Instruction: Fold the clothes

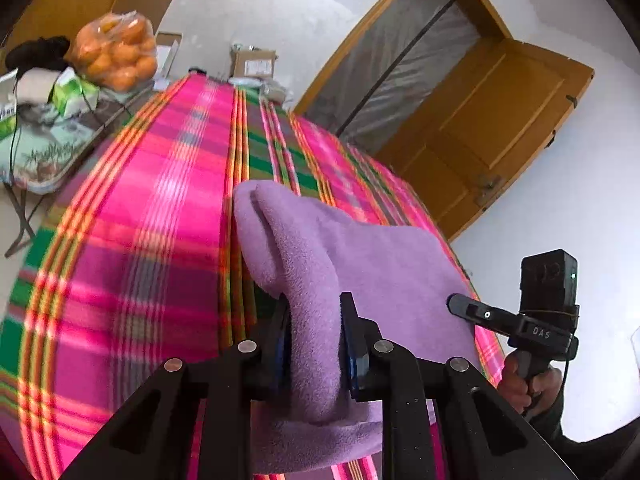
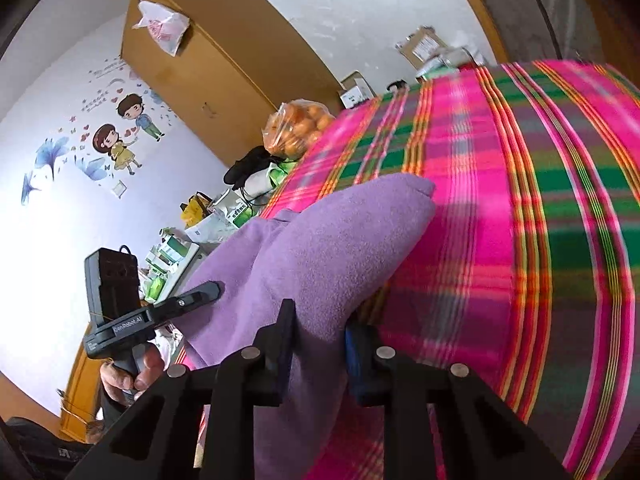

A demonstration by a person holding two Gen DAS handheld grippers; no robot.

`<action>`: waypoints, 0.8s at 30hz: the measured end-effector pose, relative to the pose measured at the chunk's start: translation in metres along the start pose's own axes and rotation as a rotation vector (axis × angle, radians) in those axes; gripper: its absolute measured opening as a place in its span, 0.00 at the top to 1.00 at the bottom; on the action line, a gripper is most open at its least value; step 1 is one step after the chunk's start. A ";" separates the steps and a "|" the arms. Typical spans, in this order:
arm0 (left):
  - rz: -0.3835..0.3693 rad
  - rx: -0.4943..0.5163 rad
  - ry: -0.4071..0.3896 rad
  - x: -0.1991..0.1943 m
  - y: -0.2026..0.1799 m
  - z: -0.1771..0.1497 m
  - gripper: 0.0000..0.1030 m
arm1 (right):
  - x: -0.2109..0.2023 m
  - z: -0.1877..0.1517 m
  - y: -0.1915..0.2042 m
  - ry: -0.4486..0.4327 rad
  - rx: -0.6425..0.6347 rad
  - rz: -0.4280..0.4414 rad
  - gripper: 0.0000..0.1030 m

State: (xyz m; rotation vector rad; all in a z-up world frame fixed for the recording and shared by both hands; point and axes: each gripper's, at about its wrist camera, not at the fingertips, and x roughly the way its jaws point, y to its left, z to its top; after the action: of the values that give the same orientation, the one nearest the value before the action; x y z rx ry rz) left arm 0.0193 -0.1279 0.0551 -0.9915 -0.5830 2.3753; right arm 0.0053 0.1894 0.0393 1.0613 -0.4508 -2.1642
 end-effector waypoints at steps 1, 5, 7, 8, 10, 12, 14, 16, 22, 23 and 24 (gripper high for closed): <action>0.002 0.000 -0.010 0.000 0.001 0.005 0.78 | 0.002 0.005 0.001 -0.002 -0.010 0.001 0.78; 0.013 0.002 -0.041 0.002 0.007 0.027 0.78 | 0.013 0.027 0.006 -0.012 -0.045 0.002 0.78; 0.019 0.006 -0.054 0.004 0.011 0.039 0.78 | 0.020 0.038 0.008 -0.022 -0.058 0.005 0.78; 0.021 0.007 -0.060 0.006 0.013 0.045 0.78 | 0.023 0.044 0.008 -0.027 -0.064 0.008 0.78; 0.027 0.011 -0.072 0.008 0.017 0.055 0.78 | 0.032 0.056 0.008 -0.032 -0.073 0.012 0.78; 0.039 0.018 -0.084 0.012 0.021 0.064 0.78 | 0.041 0.067 0.008 -0.034 -0.081 0.014 0.78; 0.050 0.025 -0.095 0.016 0.024 0.073 0.78 | 0.050 0.077 0.006 -0.034 -0.089 0.016 0.78; 0.063 0.030 -0.103 0.021 0.028 0.082 0.78 | 0.059 0.088 0.005 -0.035 -0.099 0.016 0.78; 0.096 0.024 -0.106 0.043 0.049 0.103 0.78 | 0.094 0.113 -0.008 -0.009 -0.102 0.006 0.78; 0.104 0.024 -0.104 0.047 0.052 0.106 0.78 | 0.101 0.117 -0.012 -0.002 -0.101 0.003 0.78; 0.114 0.024 -0.101 0.052 0.055 0.108 0.78 | 0.107 0.119 -0.015 0.004 -0.099 0.002 0.78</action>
State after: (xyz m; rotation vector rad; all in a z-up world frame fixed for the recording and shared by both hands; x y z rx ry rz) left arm -0.1080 -0.1616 0.0670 -0.9208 -0.5464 2.5385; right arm -0.1430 0.1269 0.0436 1.0104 -0.3384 -2.1590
